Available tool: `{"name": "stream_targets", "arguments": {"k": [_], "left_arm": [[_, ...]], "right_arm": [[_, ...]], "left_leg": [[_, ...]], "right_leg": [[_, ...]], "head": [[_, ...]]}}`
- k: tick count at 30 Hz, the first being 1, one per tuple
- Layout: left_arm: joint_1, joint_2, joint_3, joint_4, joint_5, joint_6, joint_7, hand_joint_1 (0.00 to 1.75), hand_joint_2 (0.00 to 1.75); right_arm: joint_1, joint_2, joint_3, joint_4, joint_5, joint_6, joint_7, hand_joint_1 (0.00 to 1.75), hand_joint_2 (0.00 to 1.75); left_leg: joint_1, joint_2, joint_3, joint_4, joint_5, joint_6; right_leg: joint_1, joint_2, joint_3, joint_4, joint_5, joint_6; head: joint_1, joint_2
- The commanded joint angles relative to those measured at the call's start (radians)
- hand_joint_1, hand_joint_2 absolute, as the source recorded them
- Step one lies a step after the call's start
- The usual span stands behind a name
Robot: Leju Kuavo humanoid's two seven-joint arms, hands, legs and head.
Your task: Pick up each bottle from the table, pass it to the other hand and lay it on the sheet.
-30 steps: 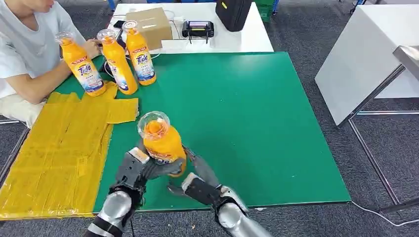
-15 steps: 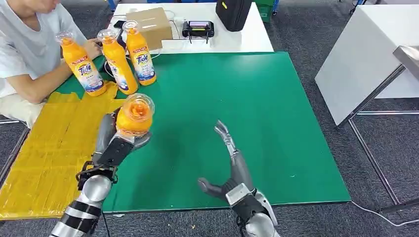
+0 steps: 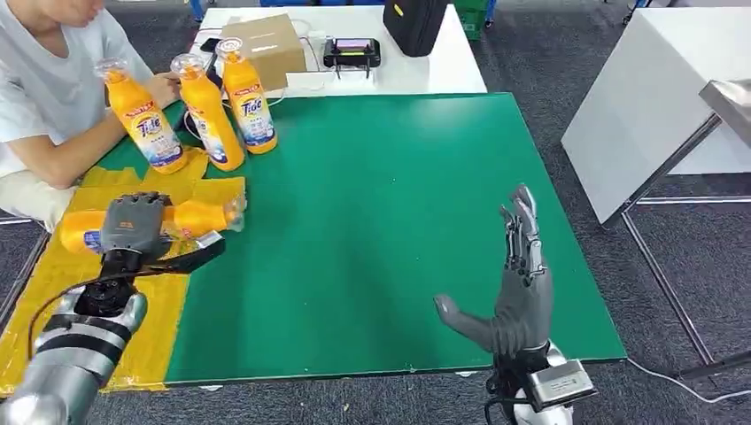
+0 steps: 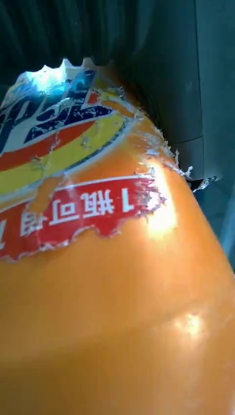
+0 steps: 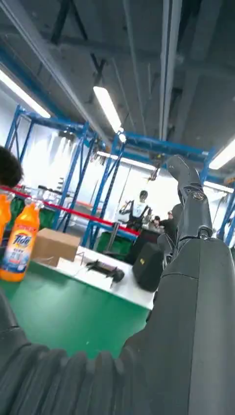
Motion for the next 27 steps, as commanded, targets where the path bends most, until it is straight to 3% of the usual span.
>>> {"name": "stream_targets", "arguments": {"k": [1,5,6,7,8,9,10,11,12,16,22,27], "left_arm": [[-0.149,0.023,-0.128,0.423,0.045,-0.053,0.032,1.75,1.75],[-0.129,0.002,-0.128,0.474,0.045,-0.075,0.038,1.75,1.75],[0.123,0.254,-0.128,0.223,0.296,-0.075,0.174,1.75,1.75],[-0.091,0.043,-0.29,0.348,0.202,-0.15,0.082,1.75,1.75],[-0.128,0.016,-0.289,0.479,0.186,-0.112,0.066,1.75,1.75],[-0.13,0.009,-0.282,0.495,0.186,-0.12,0.058,1.75,1.75],[-0.127,0.006,-0.277,0.498,0.187,-0.121,0.052,0.89,1.75],[-0.12,-0.002,-0.258,0.499,0.193,-0.116,0.025,0.0,1.75],[-0.114,-0.006,-0.252,0.495,0.195,-0.104,0.019,0.0,0.0],[-0.083,-0.043,-0.155,0.459,0.248,0.016,-0.047,0.0,0.0],[-0.064,-0.1,0.012,0.333,0.393,0.067,-0.213,0.0,0.0],[-0.057,-0.103,0.026,0.292,0.396,0.097,-0.226,0.0,0.0]], "right_arm": [[-0.05,-0.025,-0.008,0.022,-0.001,-0.013,0.002,0.0,1.75],[-0.064,-0.03,0.0,0.038,-0.008,-0.01,0.008,0.0,1.75],[-0.066,-0.033,0.003,0.042,-0.009,-0.011,0.01,0.0,1.75],[-0.068,-0.035,0.007,0.045,-0.01,-0.012,0.012,0.0,1.75],[-0.07,-0.037,0.009,0.05,-0.009,-0.012,0.014,0.0,1.75],[-0.072,-0.038,0.01,0.053,-0.008,-0.012,0.016,0.0,1.75],[-0.072,-0.038,0.01,0.055,-0.008,-0.013,0.016,0.0,1.75],[-0.074,-0.039,0.009,0.059,-0.013,-0.011,0.021,0.0,1.75],[-0.074,-0.039,0.008,0.06,-0.015,-0.01,0.023,0.0,1.75],[-0.07,-0.039,0.001,0.07,-0.025,-0.005,0.039,0.0,1.75],[-0.064,-0.031,-0.004,0.091,-0.008,0.002,0.061,0.0,1.75],[-0.057,-0.028,-0.004,0.096,-0.003,0.0,0.064,0.0,1.75]], "left_leg": [[0.0,-0.003,0.005,-0.001,-0.001,-0.001],[0.0,-0.002,0.004,-0.001,-0.001,-0.001],[0.001,-0.002,0.007,0.0,-0.003,-0.001],[0.0,-0.003,0.004,0.0,-0.001,-0.001],[0.0,0.018,0.013,-0.003,-0.007,-0.002],[0.001,-0.004,0.0,0.0,-0.002,-0.001],[0.0,-0.013,0.004,0.0,-0.001,-0.001],[0.0,-0.002,0.008,-0.001,-0.003,-0.002],[0.0,-0.004,0.008,-0.002,-0.003,-0.002],[0.0,-0.007,0.011,-0.002,-0.002,-0.001],[0.0,-0.013,0.009,-0.001,0.0,0.0],[0.0,-0.011,0.009,-0.001,-0.001,-0.001]], "right_leg": [[0.0,0.001,0.006,-0.001,-0.002,-0.001],[0.0,0.002,0.006,-0.001,-0.002,-0.001],[0.0,0.004,0.009,-0.001,-0.003,-0.001],[0.0,0.002,0.007,-0.001,-0.002,-0.001],[-0.001,0.024,0.008,-0.002,-0.001,-0.002],[0.0,0.001,0.008,0.001,-0.002,-0.001],[0.0,-0.005,0.009,0.0,-0.005,-0.001],[-0.001,0.004,0.007,-0.001,-0.003,-0.002],[-0.001,0.003,0.009,-0.002,-0.003,-0.002],[-0.001,0.0,0.015,-0.003,-0.003,-0.001],[-0.001,-0.006,0.013,-0.002,-0.004,-0.002],[-0.001,-0.004,0.014,-0.001,-0.003,-0.001]], "head": [[0.001,0.0],[0.001,0.0],[0.0,0.0],[0.001,0.0],[0.0,0.0],[0.001,0.0],[0.003,0.0],[-0.001,0.0],[0.001,0.0],[0.0,0.0],[0.0,0.0],[0.0,0.0]]}}
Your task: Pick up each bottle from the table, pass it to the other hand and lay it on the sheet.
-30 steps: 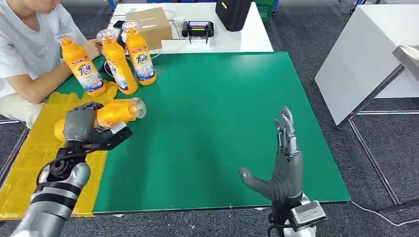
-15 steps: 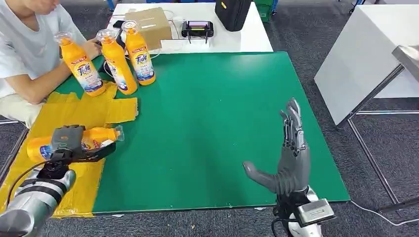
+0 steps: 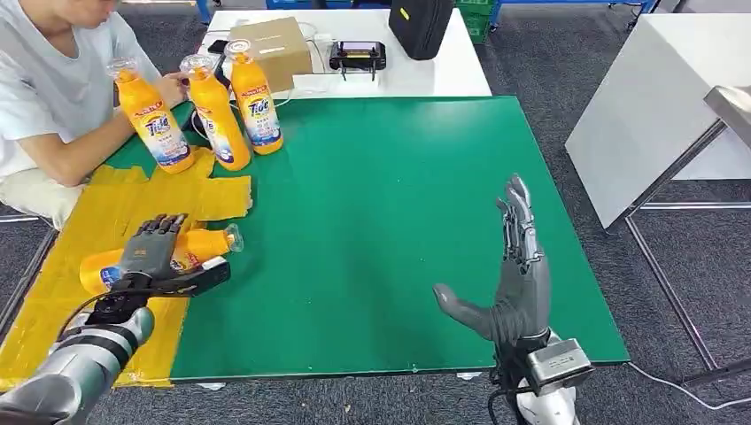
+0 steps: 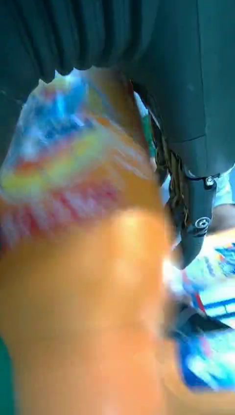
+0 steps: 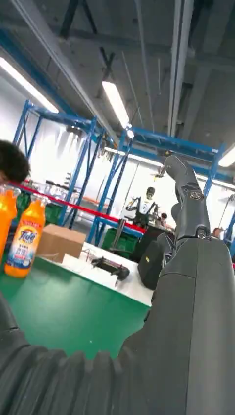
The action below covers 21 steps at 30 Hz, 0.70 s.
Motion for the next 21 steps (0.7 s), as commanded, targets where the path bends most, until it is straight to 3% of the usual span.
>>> {"name": "stream_targets", "arguments": {"k": [1,3,5,6,9,12,21], "left_arm": [[0.013,-0.067,0.122,-0.058,0.027,0.035,-0.034,0.0,0.0],[0.013,-0.067,0.122,-0.058,0.027,0.035,-0.034,0.0,0.0],[0.057,-0.082,0.177,-0.158,0.06,0.157,-0.086,0.0,0.0],[0.09,-0.088,0.206,-0.253,0.046,0.173,-0.096,0.0,1.75],[0.216,-0.163,0.365,-0.605,-0.023,0.173,-0.189,0.0,1.75],[0.335,-0.245,0.395,-0.883,0.151,0.173,-0.327,0.0,1.75],[0.347,-0.228,0.369,-0.903,0.149,0.173,-0.29,0.0,1.75]], "right_arm": [[-0.018,-0.006,-0.006,0.071,0.005,0.0,0.01,0.0,1.75],[-0.018,-0.006,-0.006,0.071,0.005,0.0,0.01,0.0,1.75],[-0.003,-0.002,-0.01,0.07,0.014,-0.005,0.016,0.0,1.75],[0.006,-0.002,-0.013,0.069,0.016,-0.01,0.017,0.0,1.75],[0.038,-0.004,-0.017,0.067,0.024,-0.023,0.018,0.0,1.75],[0.091,-0.004,-0.024,0.065,0.079,-0.046,0.035,0.0,1.75],[0.09,-0.002,-0.024,0.066,0.083,-0.051,0.032,0.0,1.75]], "left_leg": [[0.001,0.0,0.002,0.0,-0.002,-0.001],[0.001,-0.001,0.003,0.0,-0.002,-0.001],[0.001,-0.001,0.003,0.0,-0.002,-0.001],[0.001,-0.001,0.001,0.0,-0.001,-0.001],[0.002,-0.002,0.002,0.001,-0.003,-0.001],[0.001,-0.003,0.0,0.0,-0.002,0.0],[0.001,0.001,0.0,0.0,-0.006,-0.001]], "right_leg": [[0.0,0.004,0.002,-0.001,-0.001,-0.001],[0.001,0.003,0.002,-0.001,-0.001,-0.001],[0.001,0.004,0.003,-0.001,-0.002,-0.002],[0.001,0.002,0.001,-0.001,-0.001,-0.001],[0.002,0.003,0.002,-0.001,-0.003,-0.001],[0.001,0.001,0.0,-0.001,-0.002,-0.001],[0.001,0.005,-0.001,-0.001,-0.003,-0.001]], "head": [[0.0,0.0],[0.0,0.0],[-0.001,0.0],[0.0,0.0],[-0.001,0.0],[-0.001,0.0],[-0.001,0.0]]}}
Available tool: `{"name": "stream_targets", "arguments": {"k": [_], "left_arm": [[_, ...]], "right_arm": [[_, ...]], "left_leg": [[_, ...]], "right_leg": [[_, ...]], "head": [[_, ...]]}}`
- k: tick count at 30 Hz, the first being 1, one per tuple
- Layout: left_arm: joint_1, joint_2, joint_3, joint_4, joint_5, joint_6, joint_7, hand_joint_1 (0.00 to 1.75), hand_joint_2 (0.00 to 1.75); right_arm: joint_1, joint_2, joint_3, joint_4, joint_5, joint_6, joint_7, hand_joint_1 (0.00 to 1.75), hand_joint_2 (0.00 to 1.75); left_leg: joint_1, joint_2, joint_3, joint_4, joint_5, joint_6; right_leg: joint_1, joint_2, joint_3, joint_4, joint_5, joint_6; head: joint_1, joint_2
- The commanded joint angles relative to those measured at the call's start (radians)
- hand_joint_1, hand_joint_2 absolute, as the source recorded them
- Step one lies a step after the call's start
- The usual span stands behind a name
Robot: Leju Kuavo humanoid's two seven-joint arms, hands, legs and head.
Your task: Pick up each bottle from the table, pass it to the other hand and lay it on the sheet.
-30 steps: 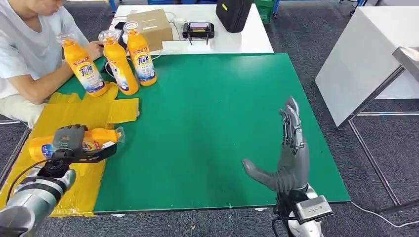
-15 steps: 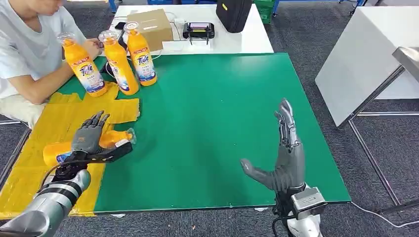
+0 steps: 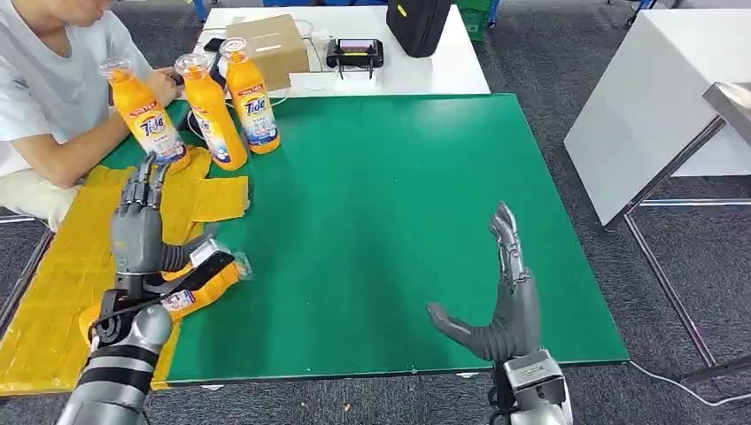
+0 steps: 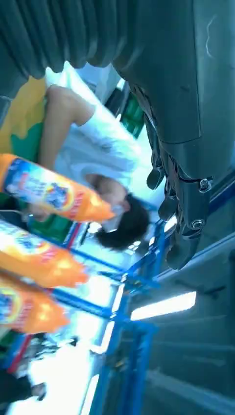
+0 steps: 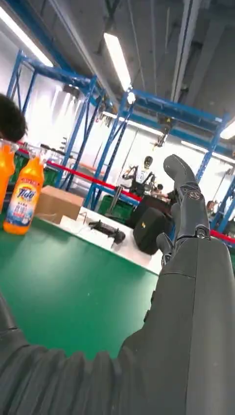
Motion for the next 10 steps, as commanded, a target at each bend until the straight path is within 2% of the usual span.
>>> {"name": "stream_targets", "arguments": {"k": [1,10], "left_arm": [[0.039,-0.052,0.067,-0.156,0.011,-0.007,0.003,0.0,1.75],[0.039,-0.052,0.067,-0.156,0.011,-0.007,0.003,0.0,1.75]], "right_arm": [[-0.002,-0.002,-0.023,0.048,0.0,-0.005,0.003,0.0,1.75],[-0.002,-0.002,-0.023,0.048,0.0,-0.005,0.003,0.0,1.75]], "left_leg": [[0.002,-0.001,0.003,0.0,-0.002,-0.001],[0.002,-0.002,0.003,0.0,-0.001,-0.001]], "right_leg": [[0.001,0.003,0.003,0.0,-0.002,-0.001],[0.001,0.003,0.004,-0.001,-0.002,0.0]], "head": [[0.0,0.0],[0.0,0.0]]}}
